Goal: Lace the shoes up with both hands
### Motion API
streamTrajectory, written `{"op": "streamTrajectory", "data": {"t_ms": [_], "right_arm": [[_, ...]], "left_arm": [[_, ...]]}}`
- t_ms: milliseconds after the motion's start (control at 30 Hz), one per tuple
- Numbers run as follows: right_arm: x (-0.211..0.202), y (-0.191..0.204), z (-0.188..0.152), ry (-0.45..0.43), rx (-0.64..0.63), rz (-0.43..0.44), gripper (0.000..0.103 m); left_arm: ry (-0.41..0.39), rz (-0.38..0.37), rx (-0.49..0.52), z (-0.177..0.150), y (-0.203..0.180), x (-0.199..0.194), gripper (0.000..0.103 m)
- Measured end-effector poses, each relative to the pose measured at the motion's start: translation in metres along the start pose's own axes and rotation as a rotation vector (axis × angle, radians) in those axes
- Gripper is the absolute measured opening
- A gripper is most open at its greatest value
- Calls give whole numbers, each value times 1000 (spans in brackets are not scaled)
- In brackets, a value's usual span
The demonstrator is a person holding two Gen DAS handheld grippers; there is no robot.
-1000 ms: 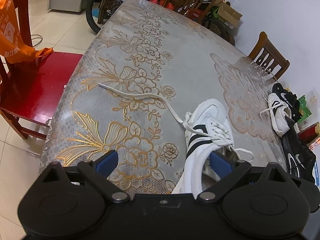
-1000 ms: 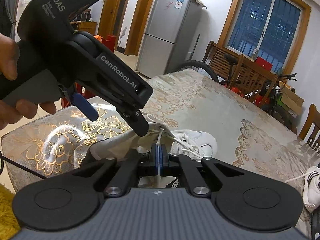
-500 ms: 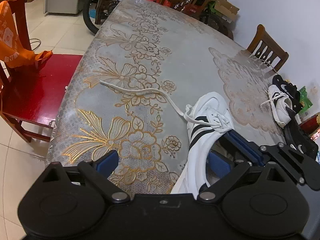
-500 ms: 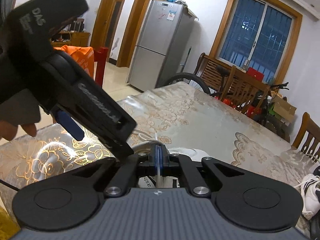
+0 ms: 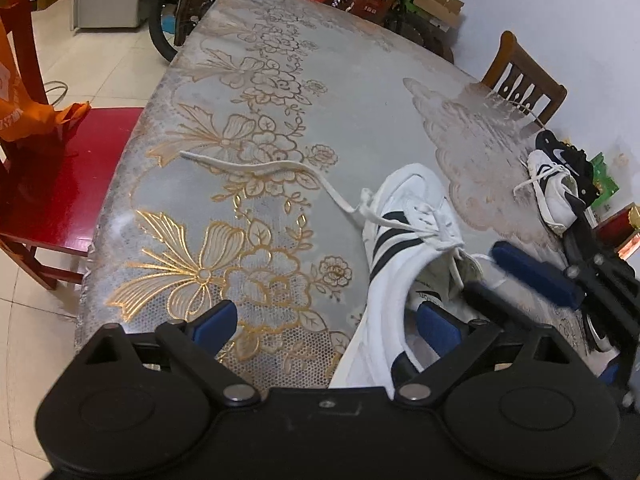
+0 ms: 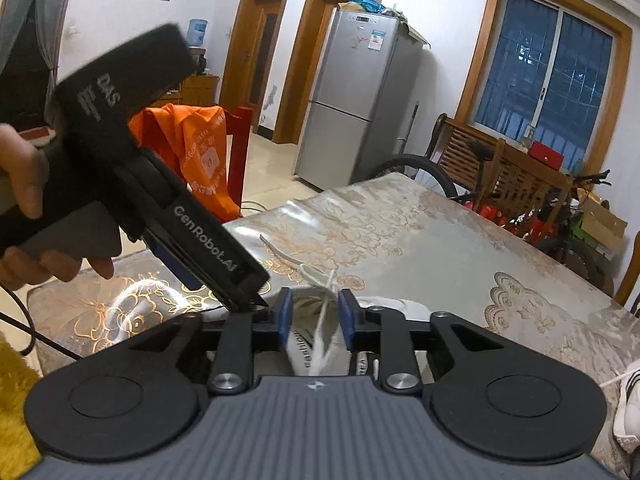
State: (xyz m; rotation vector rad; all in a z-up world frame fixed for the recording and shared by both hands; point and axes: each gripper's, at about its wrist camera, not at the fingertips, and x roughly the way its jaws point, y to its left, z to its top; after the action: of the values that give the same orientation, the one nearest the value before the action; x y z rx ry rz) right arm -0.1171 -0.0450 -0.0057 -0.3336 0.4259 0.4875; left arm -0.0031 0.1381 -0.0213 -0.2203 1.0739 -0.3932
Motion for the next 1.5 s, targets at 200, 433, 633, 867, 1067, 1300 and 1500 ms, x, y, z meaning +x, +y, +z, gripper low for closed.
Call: {"op": "streamTrajectory", "data": {"t_ms": [200,433,633,867,1067,1300,1500], "right_arm": [[22,-26,23,32,153,46,31],[57,-33,30,190,245,138,18],[61,-25,35,199,160,178,1],[5,-100,87,-125,592,346,1],[-26,-132,128,-383,748,483,1],[-36,-126,156,-472,732,570,2],[-34,-108,174,-414,554,545,4]], "left_arm": [[-43,47,77,-6,-3,-10,94],[-69,50,110,-11,-9,-11,94],[-72,42,140,-14,-13,-14,94],[-84,27,190,-16,-20,-16,94],[-58,20,210,-16,-24,-9,94],[-37,16,232,-18,-28,-3,94],[-16,-2,196,-18,-25,3,95]]}}
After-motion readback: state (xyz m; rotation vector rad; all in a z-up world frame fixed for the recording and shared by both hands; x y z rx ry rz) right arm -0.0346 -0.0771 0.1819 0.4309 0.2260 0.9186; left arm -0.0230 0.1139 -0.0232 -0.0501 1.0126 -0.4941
